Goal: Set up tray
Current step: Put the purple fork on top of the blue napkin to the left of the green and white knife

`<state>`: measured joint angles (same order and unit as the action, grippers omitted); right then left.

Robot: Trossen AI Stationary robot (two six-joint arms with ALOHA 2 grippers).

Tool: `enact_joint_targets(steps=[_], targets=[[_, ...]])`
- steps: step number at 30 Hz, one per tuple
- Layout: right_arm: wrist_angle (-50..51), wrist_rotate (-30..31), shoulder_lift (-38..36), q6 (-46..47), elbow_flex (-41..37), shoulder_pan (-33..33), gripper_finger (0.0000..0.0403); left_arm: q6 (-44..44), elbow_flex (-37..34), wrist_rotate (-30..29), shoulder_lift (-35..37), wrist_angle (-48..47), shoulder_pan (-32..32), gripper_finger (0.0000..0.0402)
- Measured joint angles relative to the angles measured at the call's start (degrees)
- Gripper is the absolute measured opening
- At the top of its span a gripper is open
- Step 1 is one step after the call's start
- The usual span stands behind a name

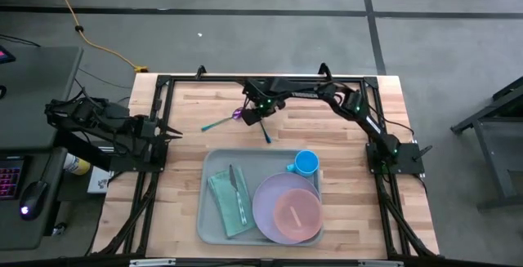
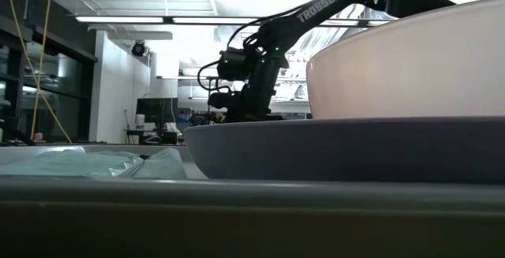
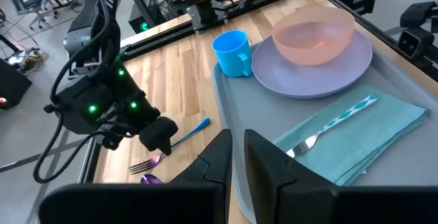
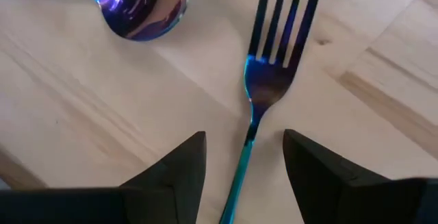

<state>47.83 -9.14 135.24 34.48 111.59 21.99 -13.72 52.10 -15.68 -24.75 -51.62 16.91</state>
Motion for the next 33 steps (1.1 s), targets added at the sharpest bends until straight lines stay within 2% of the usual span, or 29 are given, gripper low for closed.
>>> enact_joint_targets(steps=[21, 33], targets=[[-0.61, 8.85, 0.79, 1.98, 0.11, -3.1, 0.0173, -1.2, 0.0, 0.02, -0.01, -0.05, 0.0, 0.0072], [-1.05, 9.49, 1.14, 3.5, 0.11, -3.96, 0.017, -1.21, 0.0, 0.02, -0.01, -1.05, 0.0, 0.0072]])
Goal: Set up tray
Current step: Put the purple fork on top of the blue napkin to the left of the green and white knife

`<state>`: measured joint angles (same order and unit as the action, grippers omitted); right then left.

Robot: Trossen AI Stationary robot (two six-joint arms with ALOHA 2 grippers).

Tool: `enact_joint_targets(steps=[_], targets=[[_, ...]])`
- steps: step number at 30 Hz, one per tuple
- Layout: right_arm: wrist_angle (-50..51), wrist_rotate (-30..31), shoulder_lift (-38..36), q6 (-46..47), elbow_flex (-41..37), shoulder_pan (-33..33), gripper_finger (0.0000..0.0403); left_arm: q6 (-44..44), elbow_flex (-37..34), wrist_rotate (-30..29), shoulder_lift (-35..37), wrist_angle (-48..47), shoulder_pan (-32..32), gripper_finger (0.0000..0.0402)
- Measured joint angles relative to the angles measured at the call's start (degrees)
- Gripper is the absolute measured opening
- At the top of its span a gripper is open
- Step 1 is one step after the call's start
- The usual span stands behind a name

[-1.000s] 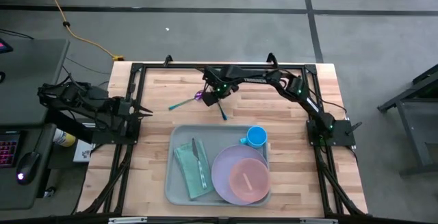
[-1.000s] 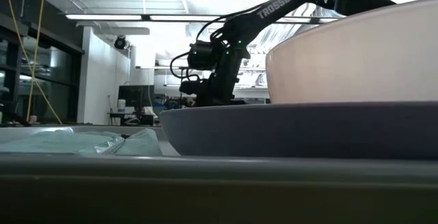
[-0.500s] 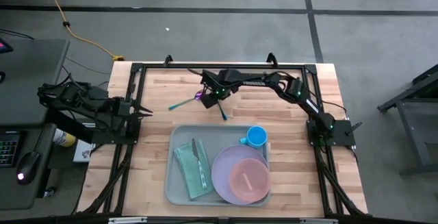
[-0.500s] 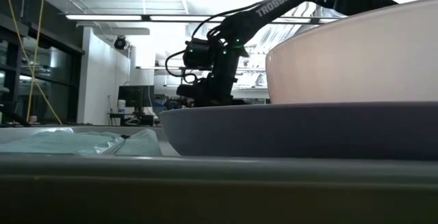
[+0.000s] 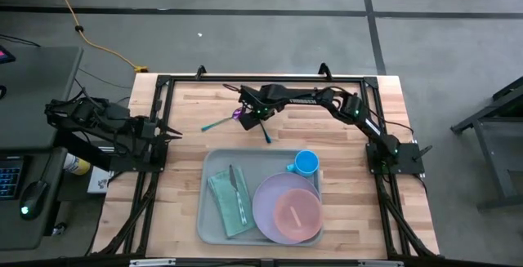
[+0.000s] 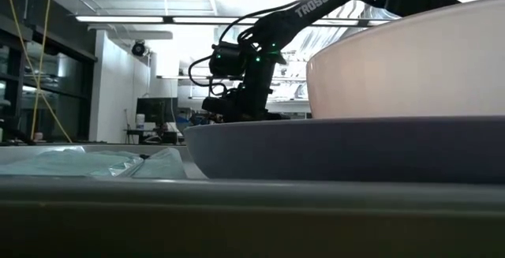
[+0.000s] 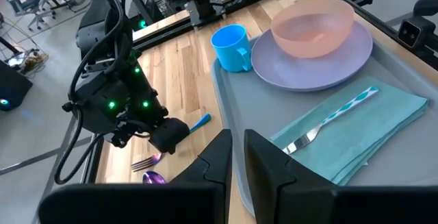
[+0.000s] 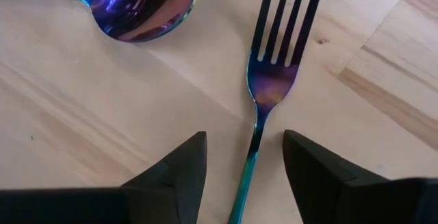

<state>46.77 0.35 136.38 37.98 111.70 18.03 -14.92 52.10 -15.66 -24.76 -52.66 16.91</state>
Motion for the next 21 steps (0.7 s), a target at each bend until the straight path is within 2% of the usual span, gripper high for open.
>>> enact_joint_targets(steps=[6, 21], targets=[[-2.78, -4.04, 2.99, 2.66, 0.22, -0.84, 0.0139, -0.01, 0.0, 0.0, -0.01, -0.03, 0.0, 0.0072], [-4.72, -5.41, 3.93, 4.01, 0.05, -1.95, 0.0045, 0.84, 0.0, 0.13, 0.01, -2.05, 0.0, 0.0072]])
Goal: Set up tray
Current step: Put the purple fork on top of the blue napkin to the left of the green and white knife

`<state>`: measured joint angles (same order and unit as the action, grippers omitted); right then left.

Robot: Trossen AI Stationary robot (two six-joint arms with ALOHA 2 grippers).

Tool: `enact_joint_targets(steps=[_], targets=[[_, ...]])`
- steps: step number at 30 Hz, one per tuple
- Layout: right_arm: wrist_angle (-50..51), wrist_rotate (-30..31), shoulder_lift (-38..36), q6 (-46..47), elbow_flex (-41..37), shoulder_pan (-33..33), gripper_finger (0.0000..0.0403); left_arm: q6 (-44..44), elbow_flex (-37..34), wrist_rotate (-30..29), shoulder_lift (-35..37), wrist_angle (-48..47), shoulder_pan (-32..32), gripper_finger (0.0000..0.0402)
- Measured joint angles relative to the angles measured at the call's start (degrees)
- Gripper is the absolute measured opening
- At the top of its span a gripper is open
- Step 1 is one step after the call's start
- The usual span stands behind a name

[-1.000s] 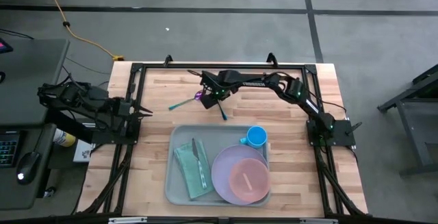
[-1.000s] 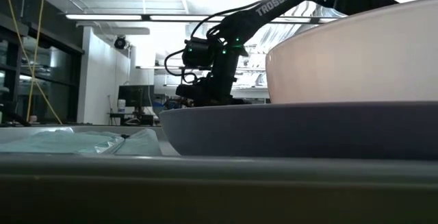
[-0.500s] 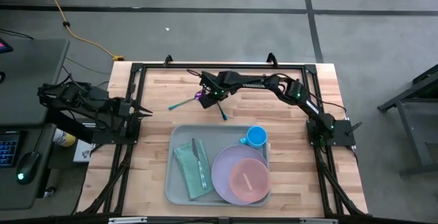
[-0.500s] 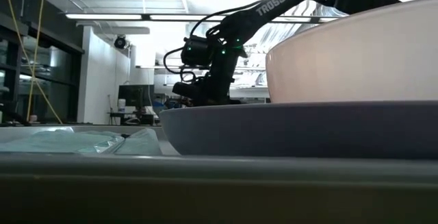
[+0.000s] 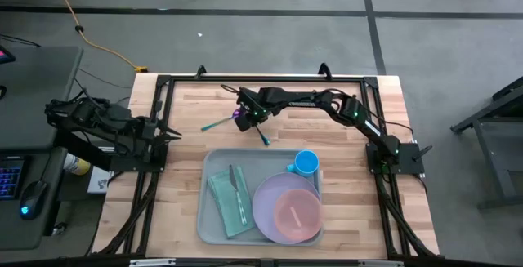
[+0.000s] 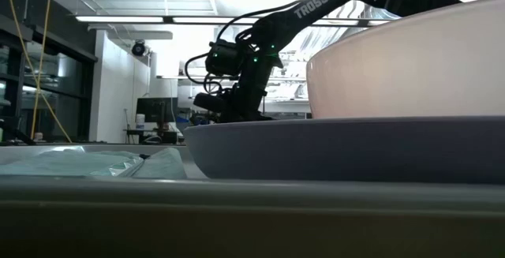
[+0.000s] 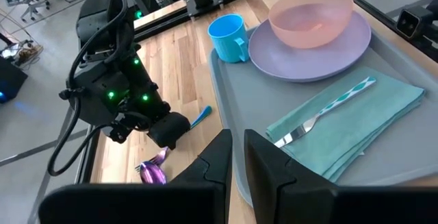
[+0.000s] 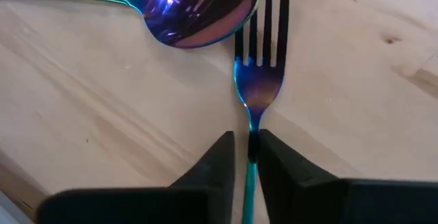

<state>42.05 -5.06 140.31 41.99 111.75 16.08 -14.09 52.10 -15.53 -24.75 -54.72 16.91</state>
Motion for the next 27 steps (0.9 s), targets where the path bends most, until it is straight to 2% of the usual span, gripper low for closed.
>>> enact_joint_targets(steps=[4, 18, 23, 27], targets=[[0.74, 0.13, 0.02, -0.89, -0.01, 0.0, 0.0006, 0.02, 0.0, 0.02, -0.02, -0.5, 0.0, 0.0072], [2.6, 2.64, -0.88, -1.0, -0.06, -0.19, 0.0001, 0.04, 0.0, 0.07, 0.0, -0.79, 0.0, 0.0072], [5.06, 5.67, -3.14, -1.07, -0.18, -0.05, 0.0, 0.07, 0.0, 0.07, 0.0, -0.76, 0.0, 0.0072], [10.81, 6.96, -4.93, -1.77, -0.43, 0.28, 0.0, 0.07, 0.0, 0.07, 0.0, -0.76, 0.0, 0.0072]])
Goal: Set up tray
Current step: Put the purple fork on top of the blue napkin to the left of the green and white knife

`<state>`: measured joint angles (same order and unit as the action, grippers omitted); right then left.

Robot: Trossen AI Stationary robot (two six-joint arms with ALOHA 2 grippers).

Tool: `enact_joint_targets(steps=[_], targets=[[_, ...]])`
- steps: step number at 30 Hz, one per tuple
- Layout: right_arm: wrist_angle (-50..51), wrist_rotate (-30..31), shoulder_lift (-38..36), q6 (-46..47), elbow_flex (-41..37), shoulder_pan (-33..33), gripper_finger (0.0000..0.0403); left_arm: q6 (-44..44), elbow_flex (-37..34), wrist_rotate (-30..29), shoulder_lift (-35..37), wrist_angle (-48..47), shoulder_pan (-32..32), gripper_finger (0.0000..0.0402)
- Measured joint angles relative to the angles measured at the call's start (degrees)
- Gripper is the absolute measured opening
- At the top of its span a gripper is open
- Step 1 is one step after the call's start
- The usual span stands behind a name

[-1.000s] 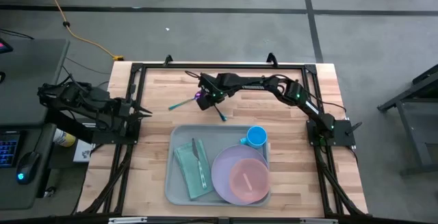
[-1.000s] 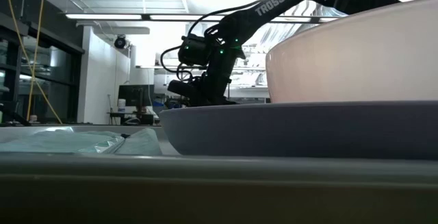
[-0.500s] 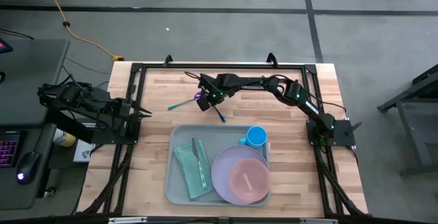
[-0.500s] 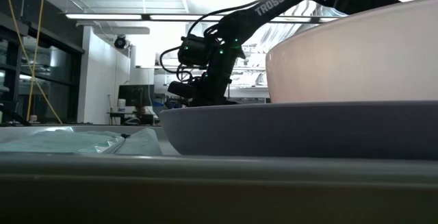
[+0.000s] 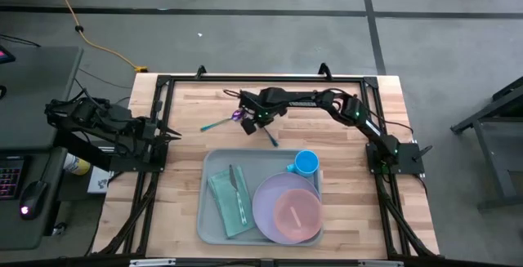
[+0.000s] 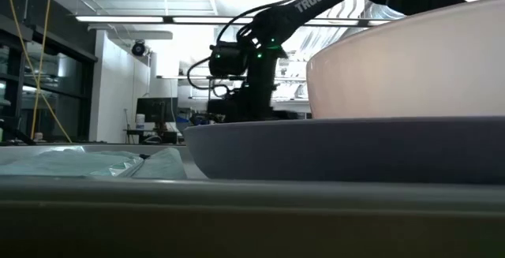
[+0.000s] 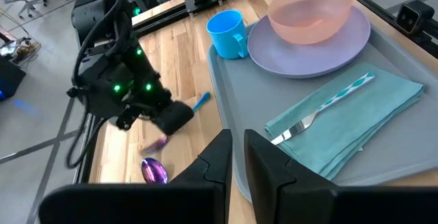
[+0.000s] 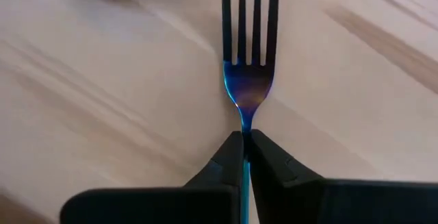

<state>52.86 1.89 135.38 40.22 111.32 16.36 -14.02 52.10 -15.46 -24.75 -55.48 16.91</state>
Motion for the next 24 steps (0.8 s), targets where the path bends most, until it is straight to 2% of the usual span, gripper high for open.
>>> enact_joint_targets(steps=[3, 12, 18, 24], targets=[[3.72, 2.06, -1.12, -0.39, -0.19, 0.04, 0.0, -0.02, 0.0, 0.01, -0.01, 0.0, 0.0, 0.0072], [3.96, 3.6, -5.59, -1.2, 0.07, -0.13, 0.0, -0.04, 0.0, 0.0, 0.0, 0.0, 0.0, 0.0072], [3.82, -0.5, -9.07, 0.62, 0.16, -0.91, 0.0, -0.47, 0.0, 0.03, 0.0, -0.09, 0.0, 0.0072], [0.21, -3.83, -11.84, 3.4, 0.19, -5.61, 0.0, -0.73, 0.0, 0.46, -0.01, -0.18, 0.0, 0.0072]])
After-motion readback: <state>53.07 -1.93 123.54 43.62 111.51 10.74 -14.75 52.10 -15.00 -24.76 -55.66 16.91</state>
